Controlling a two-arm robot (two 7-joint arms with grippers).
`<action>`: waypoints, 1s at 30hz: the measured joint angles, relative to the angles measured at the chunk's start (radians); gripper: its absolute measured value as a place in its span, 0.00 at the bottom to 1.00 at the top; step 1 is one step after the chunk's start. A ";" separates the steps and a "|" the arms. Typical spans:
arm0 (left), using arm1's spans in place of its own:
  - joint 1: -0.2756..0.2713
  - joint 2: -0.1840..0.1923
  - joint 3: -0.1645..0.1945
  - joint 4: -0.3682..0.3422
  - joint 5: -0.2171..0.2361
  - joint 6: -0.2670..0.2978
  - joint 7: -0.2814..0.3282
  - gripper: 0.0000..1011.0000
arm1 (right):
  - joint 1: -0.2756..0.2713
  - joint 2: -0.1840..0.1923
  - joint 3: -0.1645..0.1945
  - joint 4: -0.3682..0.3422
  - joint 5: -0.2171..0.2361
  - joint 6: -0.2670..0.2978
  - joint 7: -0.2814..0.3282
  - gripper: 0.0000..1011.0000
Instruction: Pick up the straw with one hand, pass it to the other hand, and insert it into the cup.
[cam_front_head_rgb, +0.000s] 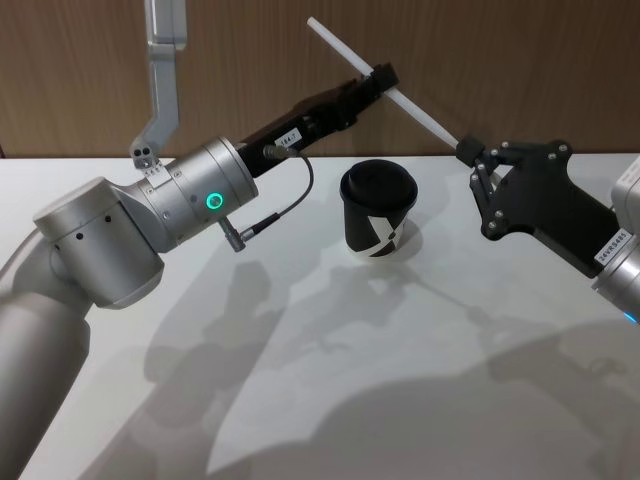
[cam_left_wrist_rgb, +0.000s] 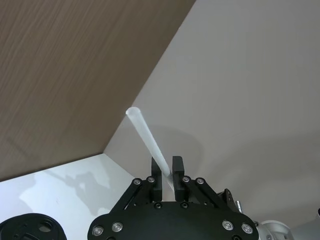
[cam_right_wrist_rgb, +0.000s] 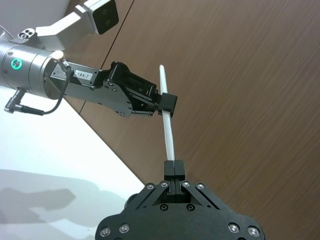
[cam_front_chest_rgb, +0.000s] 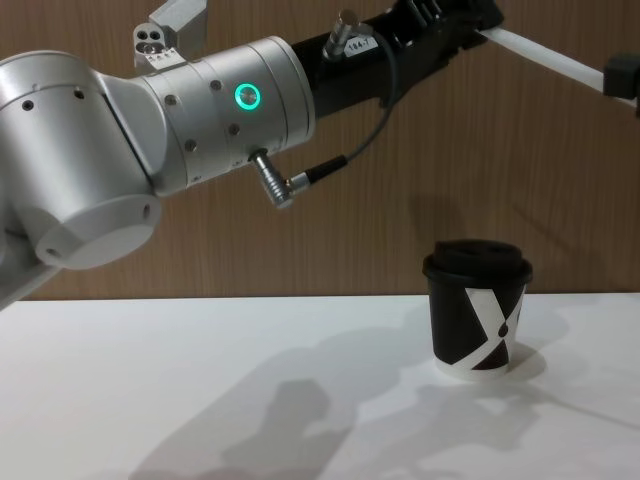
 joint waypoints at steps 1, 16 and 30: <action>0.000 0.000 0.000 0.000 0.000 0.000 0.000 0.13 | 0.000 0.000 0.000 0.000 0.000 0.000 0.000 0.00; -0.001 0.000 0.001 0.001 0.000 -0.003 0.002 0.04 | 0.000 0.000 0.000 0.000 0.000 0.000 0.000 0.00; 0.000 0.003 0.002 0.001 -0.001 -0.007 0.005 0.00 | 0.000 0.000 0.000 0.000 0.000 0.000 0.000 0.22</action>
